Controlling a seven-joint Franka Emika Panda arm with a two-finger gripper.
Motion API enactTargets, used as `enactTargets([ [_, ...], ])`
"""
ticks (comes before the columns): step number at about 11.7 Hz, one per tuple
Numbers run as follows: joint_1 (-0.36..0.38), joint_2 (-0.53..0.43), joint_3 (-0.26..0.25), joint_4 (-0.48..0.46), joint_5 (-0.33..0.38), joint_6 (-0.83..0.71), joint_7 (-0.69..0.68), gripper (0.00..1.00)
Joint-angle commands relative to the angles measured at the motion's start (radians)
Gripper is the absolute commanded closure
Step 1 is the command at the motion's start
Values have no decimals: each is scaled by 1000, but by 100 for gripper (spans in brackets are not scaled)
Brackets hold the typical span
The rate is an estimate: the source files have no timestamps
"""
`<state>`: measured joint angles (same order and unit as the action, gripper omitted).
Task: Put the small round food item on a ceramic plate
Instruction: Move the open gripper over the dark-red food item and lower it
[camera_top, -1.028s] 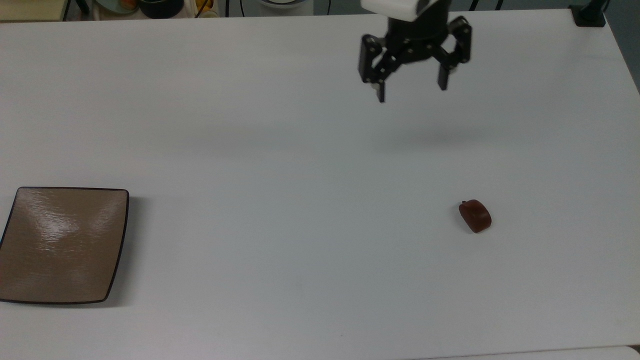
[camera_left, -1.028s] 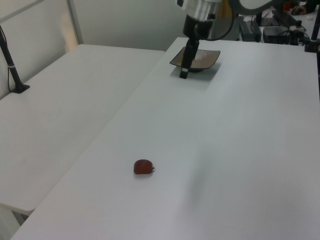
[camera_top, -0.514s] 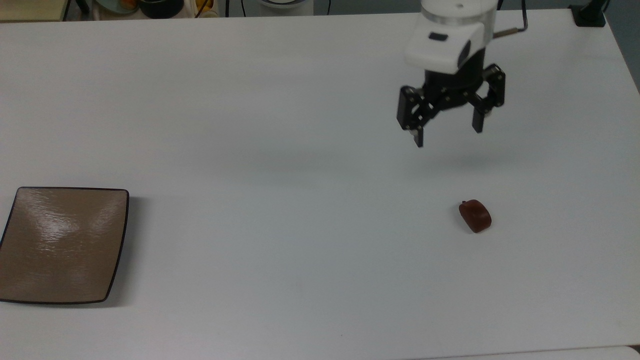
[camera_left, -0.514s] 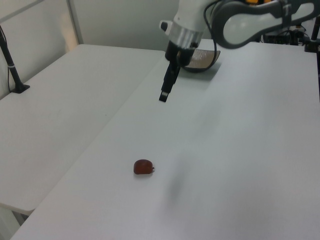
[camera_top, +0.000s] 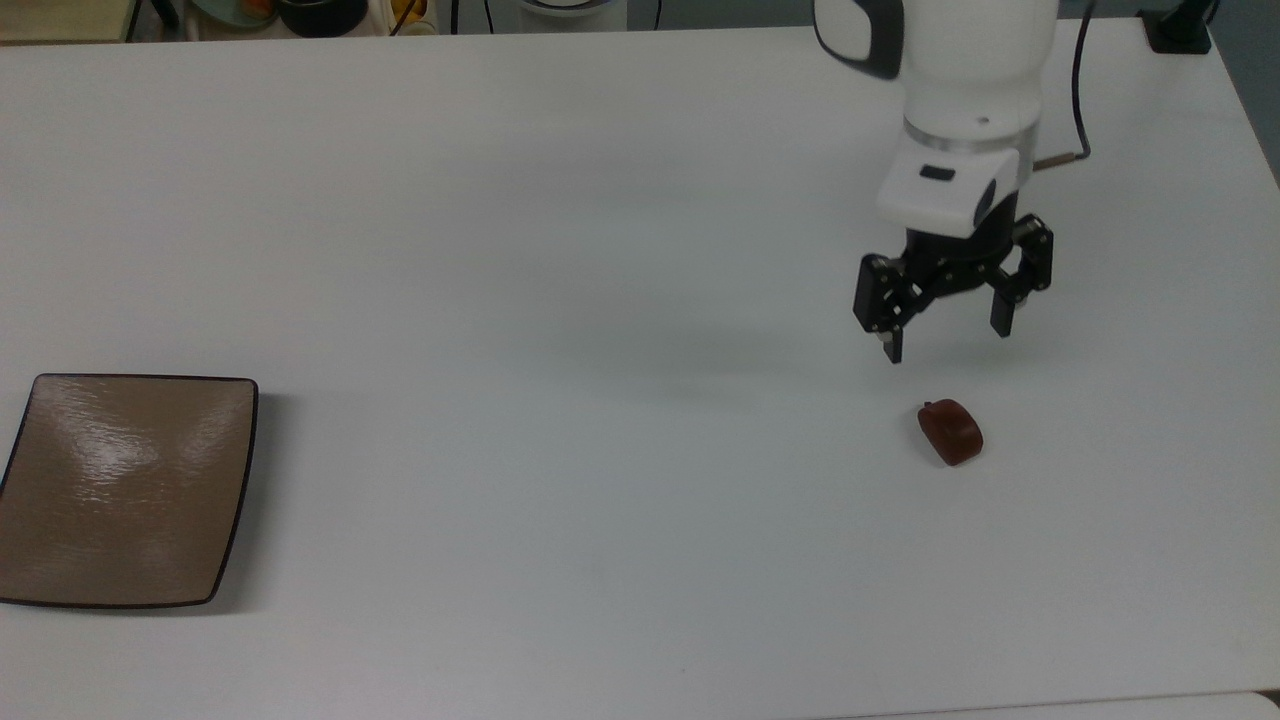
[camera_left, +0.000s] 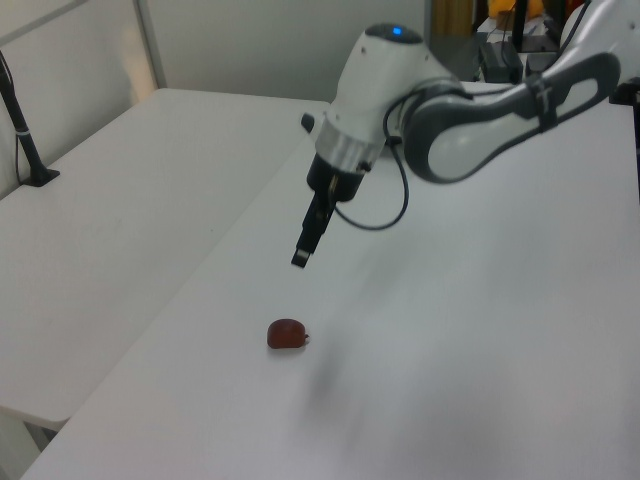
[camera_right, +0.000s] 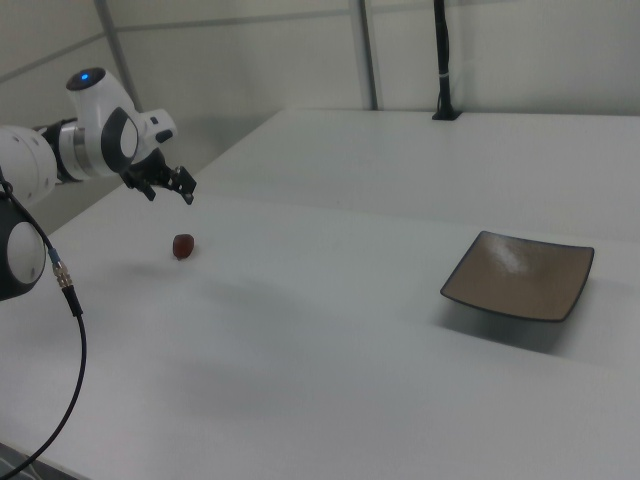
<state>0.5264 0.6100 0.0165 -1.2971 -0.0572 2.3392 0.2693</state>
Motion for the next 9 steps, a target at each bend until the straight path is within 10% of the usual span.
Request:
enactTargets([
  [1, 20, 77, -3, 39, -35, 83, 65, 0],
  [9, 44, 214, -6, 58, -43, 271, 88, 0],
])
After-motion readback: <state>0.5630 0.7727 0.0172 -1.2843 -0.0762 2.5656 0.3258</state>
